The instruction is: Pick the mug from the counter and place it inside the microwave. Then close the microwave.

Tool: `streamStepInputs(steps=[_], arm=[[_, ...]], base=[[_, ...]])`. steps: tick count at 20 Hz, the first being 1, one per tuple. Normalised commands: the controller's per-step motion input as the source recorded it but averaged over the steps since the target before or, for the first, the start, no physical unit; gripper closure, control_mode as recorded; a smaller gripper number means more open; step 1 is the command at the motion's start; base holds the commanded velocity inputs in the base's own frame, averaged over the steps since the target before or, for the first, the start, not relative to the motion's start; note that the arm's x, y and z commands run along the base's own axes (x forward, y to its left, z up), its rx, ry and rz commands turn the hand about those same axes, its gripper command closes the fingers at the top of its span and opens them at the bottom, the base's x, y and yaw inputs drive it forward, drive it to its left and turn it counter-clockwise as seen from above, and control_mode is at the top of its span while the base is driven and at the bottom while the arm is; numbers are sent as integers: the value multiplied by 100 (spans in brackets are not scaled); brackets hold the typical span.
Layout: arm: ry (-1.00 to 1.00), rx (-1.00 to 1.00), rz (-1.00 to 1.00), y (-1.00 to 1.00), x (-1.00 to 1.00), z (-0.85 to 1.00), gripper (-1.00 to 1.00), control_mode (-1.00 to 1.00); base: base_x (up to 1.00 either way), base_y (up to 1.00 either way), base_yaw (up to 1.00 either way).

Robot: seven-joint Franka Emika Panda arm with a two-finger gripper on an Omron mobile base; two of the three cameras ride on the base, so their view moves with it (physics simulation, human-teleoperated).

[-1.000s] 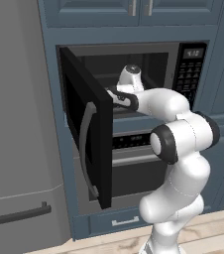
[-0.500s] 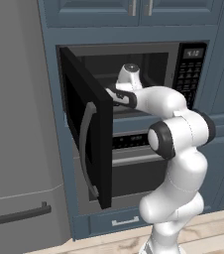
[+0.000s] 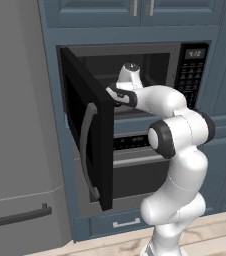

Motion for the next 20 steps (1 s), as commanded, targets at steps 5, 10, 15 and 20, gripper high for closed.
streamStepInputs(steps=[5,10,15,20], arm=[[1,0,0,0,2,-13,100,-100],[0,0,0,0,0,-8,100,-100],[0,0,0,0,0,0,100,-100],[0,0,0,0,0,0,-100,-100]], base=[[0,0,0],[0,0,0],[0,0,0],[0,0,0]])
